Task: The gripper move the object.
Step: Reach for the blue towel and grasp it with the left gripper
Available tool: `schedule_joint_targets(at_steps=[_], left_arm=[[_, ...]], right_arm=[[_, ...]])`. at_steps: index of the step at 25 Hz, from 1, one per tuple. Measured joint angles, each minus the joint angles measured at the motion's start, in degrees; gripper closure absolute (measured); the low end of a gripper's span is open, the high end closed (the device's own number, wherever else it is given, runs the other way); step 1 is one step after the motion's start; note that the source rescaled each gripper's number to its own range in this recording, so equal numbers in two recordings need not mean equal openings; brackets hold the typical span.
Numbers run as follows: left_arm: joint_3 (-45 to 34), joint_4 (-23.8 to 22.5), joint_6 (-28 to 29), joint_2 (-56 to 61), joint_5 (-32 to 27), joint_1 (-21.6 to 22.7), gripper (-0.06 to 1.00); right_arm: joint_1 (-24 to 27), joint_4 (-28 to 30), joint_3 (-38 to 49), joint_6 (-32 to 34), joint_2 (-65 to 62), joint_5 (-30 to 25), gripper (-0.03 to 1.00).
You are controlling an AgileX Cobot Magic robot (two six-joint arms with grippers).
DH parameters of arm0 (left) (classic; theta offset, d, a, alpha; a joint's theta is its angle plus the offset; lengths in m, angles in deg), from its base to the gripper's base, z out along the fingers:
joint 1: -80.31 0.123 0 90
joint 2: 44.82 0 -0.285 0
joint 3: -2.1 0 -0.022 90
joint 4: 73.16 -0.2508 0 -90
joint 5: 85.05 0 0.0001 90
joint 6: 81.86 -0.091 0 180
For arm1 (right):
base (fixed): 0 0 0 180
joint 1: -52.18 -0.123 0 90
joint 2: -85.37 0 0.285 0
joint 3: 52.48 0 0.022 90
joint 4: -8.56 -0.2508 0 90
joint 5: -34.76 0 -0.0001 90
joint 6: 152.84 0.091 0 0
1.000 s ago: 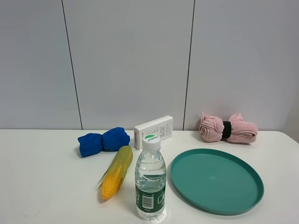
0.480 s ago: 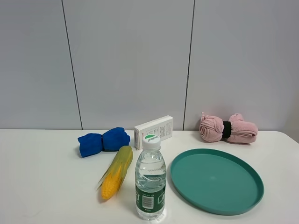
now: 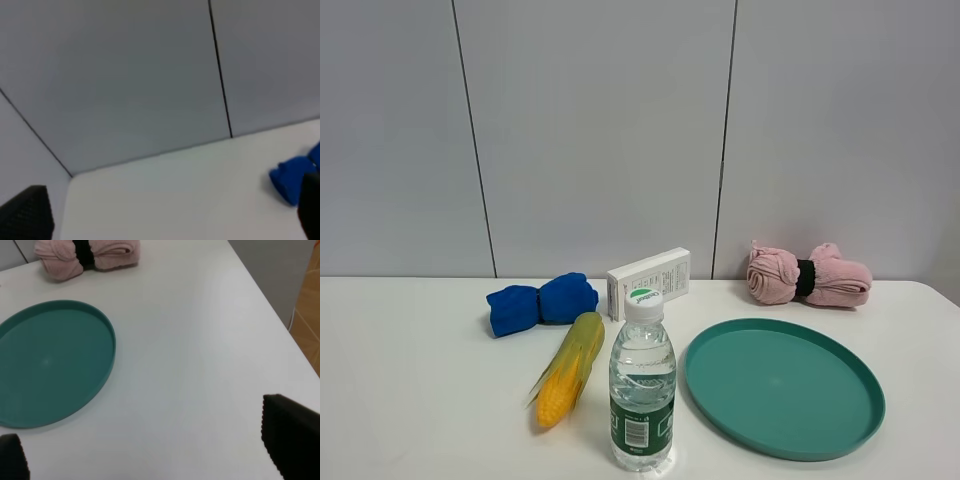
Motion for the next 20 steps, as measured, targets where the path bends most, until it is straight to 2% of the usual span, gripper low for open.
schedule_joint_targets(at_steps=[4,11,17,19,20], left_arm=[[6.3,0.5,-2.1,-15.1,7.0,0.0,-0.06],[10.2,1.4,-3.7,-33.8,7.8,-3.9,-0.06],[13.0,1.7,-13.2,-47.1,7.6,-8.4,-0.06],[15.0,2.3,-17.7,-50.5,7.2,-9.9,-0.06],[18.0,3.4,-22.4,-53.9,6.4,-11.4,-0.06]], right_arm=[[0.0,0.0,0.0,0.0,0.0,0.0,-0.03],[0.0,0.0,0.0,0.0,0.0,0.0,-0.03],[0.0,0.0,0.0,0.0,0.0,0.0,-0.03],[0.0,0.0,0.0,0.0,0.0,0.0,-0.03],[0.0,0.0,0.0,0.0,0.0,0.0,-0.03]])
